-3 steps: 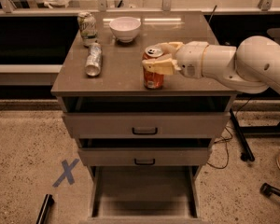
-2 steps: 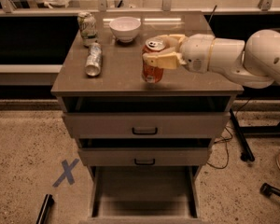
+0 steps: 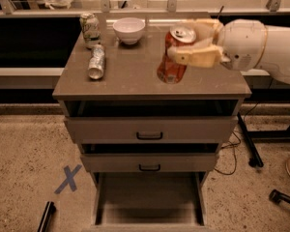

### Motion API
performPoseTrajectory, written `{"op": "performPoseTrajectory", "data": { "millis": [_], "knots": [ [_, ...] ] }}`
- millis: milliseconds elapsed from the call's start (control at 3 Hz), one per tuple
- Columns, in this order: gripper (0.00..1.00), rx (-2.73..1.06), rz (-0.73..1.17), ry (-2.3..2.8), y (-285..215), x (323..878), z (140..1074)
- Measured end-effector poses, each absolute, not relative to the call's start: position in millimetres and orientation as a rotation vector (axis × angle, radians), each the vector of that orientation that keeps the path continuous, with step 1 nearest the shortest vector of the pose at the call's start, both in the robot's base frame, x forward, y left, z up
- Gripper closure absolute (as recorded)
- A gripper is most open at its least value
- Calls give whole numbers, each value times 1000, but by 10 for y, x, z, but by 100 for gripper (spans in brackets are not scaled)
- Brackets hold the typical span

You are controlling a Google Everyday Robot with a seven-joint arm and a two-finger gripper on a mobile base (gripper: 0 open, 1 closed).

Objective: Place coke can into bottom drawer

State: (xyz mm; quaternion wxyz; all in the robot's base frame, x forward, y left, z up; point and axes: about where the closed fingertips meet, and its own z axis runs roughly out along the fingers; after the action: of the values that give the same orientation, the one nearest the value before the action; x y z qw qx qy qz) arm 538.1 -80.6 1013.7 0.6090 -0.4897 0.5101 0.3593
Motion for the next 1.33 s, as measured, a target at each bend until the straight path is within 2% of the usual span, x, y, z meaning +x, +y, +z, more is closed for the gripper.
{"op": "performPoseTrajectory", "data": {
  "millis": [333, 667, 1000, 1333],
  "knots": [
    [100, -1170, 697, 1377, -1382, 5024, 9716],
    [100, -1172, 660, 1437, -1560, 4962, 9521],
    [100, -1195, 669, 1428, -1467, 4990, 9467],
    [100, -1114, 661, 1452, -1352, 4946, 9024]
  ]
}}
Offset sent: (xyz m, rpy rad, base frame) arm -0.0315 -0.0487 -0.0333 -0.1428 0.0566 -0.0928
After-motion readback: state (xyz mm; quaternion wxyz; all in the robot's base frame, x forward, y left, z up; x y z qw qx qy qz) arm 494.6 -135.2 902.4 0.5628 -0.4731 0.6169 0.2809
